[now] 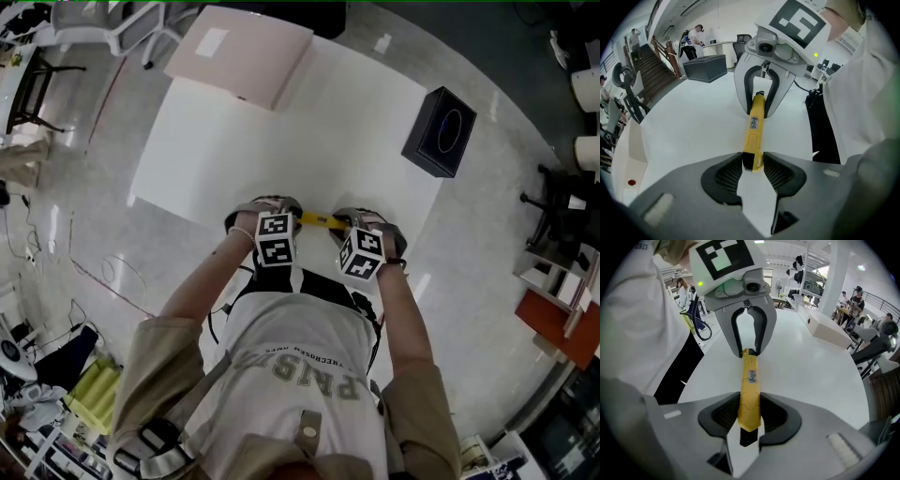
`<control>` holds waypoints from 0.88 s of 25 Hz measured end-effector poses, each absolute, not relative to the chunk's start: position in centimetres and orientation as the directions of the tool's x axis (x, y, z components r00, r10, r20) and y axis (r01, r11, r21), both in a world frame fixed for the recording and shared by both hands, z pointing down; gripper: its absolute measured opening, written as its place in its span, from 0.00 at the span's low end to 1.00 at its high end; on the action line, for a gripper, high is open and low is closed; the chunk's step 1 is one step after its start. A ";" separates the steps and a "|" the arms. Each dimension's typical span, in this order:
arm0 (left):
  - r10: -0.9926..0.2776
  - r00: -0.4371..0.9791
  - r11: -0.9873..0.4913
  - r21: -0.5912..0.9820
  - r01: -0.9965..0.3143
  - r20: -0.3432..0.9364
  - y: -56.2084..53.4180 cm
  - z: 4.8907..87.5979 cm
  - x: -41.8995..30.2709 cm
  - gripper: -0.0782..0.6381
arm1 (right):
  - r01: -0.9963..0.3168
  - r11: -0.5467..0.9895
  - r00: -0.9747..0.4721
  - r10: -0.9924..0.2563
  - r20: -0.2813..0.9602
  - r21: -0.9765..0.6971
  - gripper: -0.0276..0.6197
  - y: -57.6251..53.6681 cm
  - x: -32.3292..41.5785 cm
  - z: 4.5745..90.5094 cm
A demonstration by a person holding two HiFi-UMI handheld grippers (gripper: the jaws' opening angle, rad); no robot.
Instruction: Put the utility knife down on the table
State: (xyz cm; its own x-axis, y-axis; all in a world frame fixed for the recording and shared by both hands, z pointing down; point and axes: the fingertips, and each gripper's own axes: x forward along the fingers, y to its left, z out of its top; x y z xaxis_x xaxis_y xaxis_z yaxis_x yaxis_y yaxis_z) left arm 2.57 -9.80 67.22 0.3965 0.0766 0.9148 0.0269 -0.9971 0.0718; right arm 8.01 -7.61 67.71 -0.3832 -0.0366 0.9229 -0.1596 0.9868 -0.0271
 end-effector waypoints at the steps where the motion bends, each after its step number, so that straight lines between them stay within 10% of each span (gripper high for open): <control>1: 0.078 0.396 -0.997 0.073 0.027 0.915 -9.8 67.2 2.6 0.32 | -0.160 0.987 -0.385 -0.036 0.922 -0.028 0.25 -7.7 8.1 67.7; 22: 0.083 0.451 -0.996 0.092 0.002 0.888 -9.9 67.3 3.1 0.30 | -0.189 0.980 -0.430 -0.025 0.902 -0.063 0.25 -7.6 8.7 68.1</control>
